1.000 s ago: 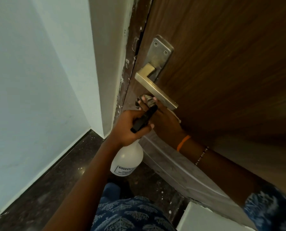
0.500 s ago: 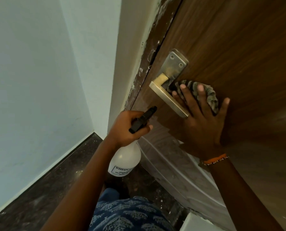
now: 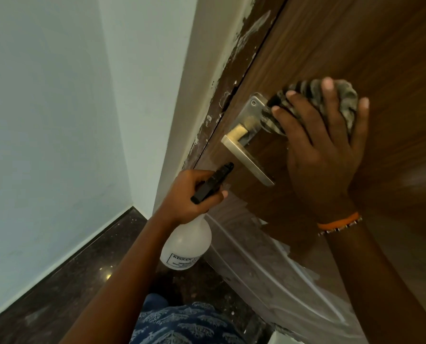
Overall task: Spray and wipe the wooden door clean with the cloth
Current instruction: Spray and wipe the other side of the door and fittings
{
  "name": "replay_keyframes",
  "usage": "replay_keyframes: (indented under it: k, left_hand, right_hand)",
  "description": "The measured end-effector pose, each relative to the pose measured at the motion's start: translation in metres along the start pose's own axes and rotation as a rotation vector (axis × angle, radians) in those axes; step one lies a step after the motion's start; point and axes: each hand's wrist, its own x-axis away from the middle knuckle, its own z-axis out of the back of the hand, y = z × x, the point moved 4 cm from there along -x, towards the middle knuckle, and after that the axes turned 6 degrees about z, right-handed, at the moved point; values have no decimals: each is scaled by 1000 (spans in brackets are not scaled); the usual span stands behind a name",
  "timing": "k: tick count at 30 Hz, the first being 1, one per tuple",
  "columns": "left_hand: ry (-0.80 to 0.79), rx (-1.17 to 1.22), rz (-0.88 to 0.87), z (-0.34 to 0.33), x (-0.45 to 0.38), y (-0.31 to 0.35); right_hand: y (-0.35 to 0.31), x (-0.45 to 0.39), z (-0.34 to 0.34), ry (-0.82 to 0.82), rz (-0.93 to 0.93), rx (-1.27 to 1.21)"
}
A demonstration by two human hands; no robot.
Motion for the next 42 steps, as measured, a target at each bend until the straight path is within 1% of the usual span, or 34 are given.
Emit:
replay_keyframes:
  k: [2, 4, 5, 7, 10, 13, 14, 16, 18, 19, 21, 22, 23, 24, 26, 28, 31, 33, 35, 36, 38, 39, 41, 42]
  left_hand:
    - [1, 8, -7, -2, -2, 1]
    - [1, 9, -10, -2, -1, 1]
    - [2, 15, -8, -2, -1, 2]
    - [10, 28, -5, 1, 1, 2]
    - [44, 39, 21, 9, 5, -2]
    - [79, 48, 48, 17, 7, -5]
    - [88, 50, 51, 19, 8, -5]
    - [110, 45, 47, 22, 10, -4]
    - [126, 24, 39, 25, 11, -3]
    - [129, 19, 37, 26, 12, -2]
    - [123, 22, 34, 26, 14, 0]
    - [119, 27, 27, 26, 14, 1]
    - [115, 27, 16, 26, 15, 3]
    - [113, 20, 5, 25, 15, 4]
    - [110, 3, -4, 25, 15, 5]
    - [116, 9, 1, 26, 15, 5]
    - [130, 13, 10, 25, 17, 7]
    - [139, -7, 9, 22, 18, 10]
    - [147, -20, 15, 20, 18, 13]
    - [153, -22, 24, 20, 18, 15]
    - [167, -33, 36, 19, 20, 19]
    - [172, -41, 35, 18, 22, 23]
    - [174, -68, 25, 15, 26, 28]
    - [177, -83, 20, 13, 27, 31]
  right_hand:
    - [-4, -22, -6, 24, 13, -43]
    - [-12, -44, -13, 50, 46, -36]
    - [-16, -51, -15, 45, 75, -37]
    - [-22, -62, -19, -17, 145, -50]
    - [-32, -70, -25, -166, 284, -55]
    - [-57, -71, -40, -409, 511, 28]
    - [-64, -72, -45, -483, 562, 58]
    - [-74, -76, -56, -623, 597, 19]
    - [-80, -74, -62, -704, 646, 0]
    - [-80, -74, -62, -708, 638, 29]
    - [-68, -81, -47, -663, 544, 72]
    - [-59, -80, -44, -697, 485, 39]
    - [-50, -81, -35, -713, 425, -47]
    - [-36, -83, -28, -702, 359, -85]
    - [-13, -89, -6, -556, 226, -137]
    - [-4, -88, 6, -434, 163, -121]
    - [-16, -86, -2, -466, 226, -99]
    - [-33, -86, -11, -567, 315, -111]
    - [-54, -82, -22, -686, 447, -46]
    - [-62, -79, -26, -702, 507, -28]
    - [-72, -76, -35, -707, 594, -14]
    - [-73, -76, -39, -709, 608, -16]
    - [-66, -75, -40, -682, 575, -35]
    - [-59, -75, -36, -639, 534, -40]
